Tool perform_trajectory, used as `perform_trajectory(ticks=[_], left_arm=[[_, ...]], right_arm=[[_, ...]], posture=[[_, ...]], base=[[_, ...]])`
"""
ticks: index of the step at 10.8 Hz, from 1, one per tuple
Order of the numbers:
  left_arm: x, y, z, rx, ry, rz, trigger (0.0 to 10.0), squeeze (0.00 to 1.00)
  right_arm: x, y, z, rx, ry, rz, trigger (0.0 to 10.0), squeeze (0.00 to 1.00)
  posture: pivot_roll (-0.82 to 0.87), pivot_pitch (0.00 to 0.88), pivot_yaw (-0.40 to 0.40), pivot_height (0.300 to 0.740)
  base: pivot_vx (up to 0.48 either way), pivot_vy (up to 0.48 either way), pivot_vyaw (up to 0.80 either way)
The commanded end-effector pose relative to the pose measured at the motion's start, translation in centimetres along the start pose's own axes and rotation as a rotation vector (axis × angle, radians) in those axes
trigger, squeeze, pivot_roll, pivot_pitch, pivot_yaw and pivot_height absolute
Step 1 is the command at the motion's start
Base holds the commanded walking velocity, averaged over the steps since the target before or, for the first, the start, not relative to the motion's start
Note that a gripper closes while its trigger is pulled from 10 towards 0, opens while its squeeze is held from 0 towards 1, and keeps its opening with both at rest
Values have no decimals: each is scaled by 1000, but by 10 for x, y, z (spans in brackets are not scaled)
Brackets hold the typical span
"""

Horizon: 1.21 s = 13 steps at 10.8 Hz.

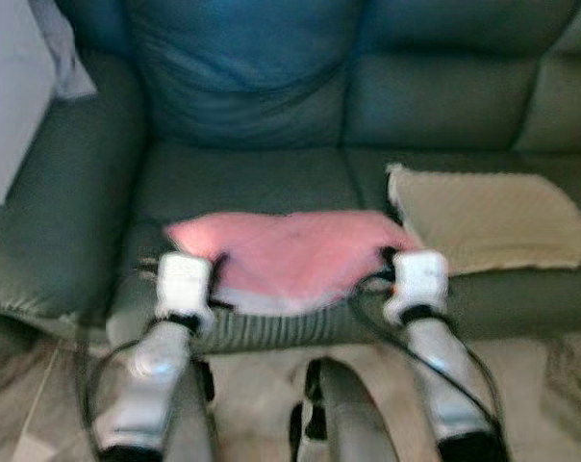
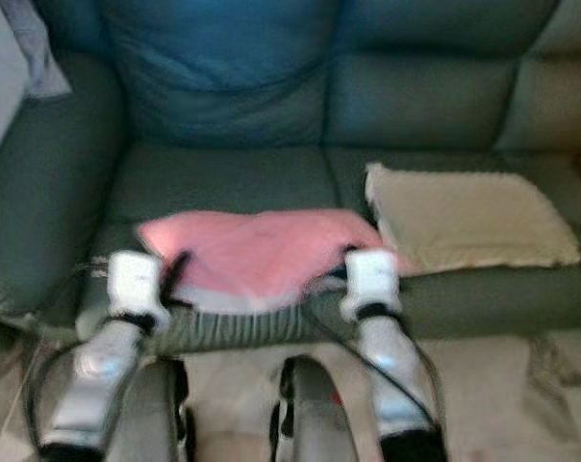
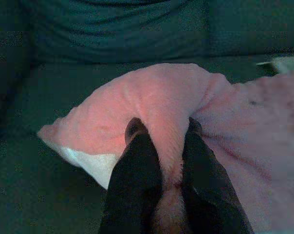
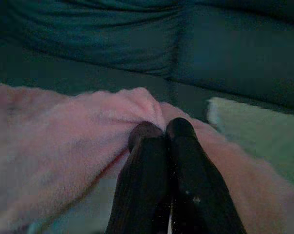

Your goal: Move the pillow to the sofa

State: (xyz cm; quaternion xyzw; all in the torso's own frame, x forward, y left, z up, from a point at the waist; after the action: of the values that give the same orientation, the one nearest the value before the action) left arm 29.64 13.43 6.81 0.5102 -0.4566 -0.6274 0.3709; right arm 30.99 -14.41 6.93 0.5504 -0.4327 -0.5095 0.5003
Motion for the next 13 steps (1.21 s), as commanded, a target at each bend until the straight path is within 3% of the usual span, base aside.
perform_trajectory(ticks=[1,2,4,6,7,9,11,13], left_arm=[[8,1,0,9,-16,-5,10000,0],[5,3,-7,10,-4,-26,10000,0],[-15,5,-30,-2,34,-51,10000,0],[-21,9,-51,-5,-3,-79,10000,0],[-26,19,-72,4,16,-121,10000,0],[-61,38,-94,10,155,-169,10000,0],[-99,44,-92,-1,298,-254,10000,0],[-125,39,-83,-24,415,-282,10000,0]], right_arm=[[6,10,-1,24,-11,9,10000,0],[7,17,-9,32,-12,11,10000,0],[10,34,-31,46,10,55,10000,0],[19,56,-52,80,-17,63,10000,0],[21,56,-63,54,-19,41,10000,0],[10,57,-77,30,43,33,10000,0],[-3,67,-87,51,129,26,10000,0],[2,71,-89,56,164,30,10000,0]], posture=[[-27,212,-96,632],[-45,286,-98,632],[-67,407,-88,632],[-76,477,-91,632],[-66,494,-93,632],[-63,511,-85,632],[-51,518,-77,632],[-42,516,-80,632]], base=[[0,0,0],[0,0,0],[0,0,0],[0,0,0],[0,0,0],[0,0,0],[0,0,0],[0,0,0]])
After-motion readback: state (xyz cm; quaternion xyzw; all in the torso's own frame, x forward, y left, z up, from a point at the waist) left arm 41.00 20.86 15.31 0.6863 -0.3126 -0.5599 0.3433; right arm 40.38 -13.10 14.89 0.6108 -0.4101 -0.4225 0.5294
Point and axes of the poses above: a point about 5 cm out from each wrist's last joint towards the gripper, its own z axis pointing back from the gripper into the wrist, its own y axis along the axis of the wrist's last joint, x = y × z, the point moved 4 cm from there along -z, pointing out of the wrist towards the gripper, and after that the axes turned 15 degrees about -z, right-handed, at the moved point
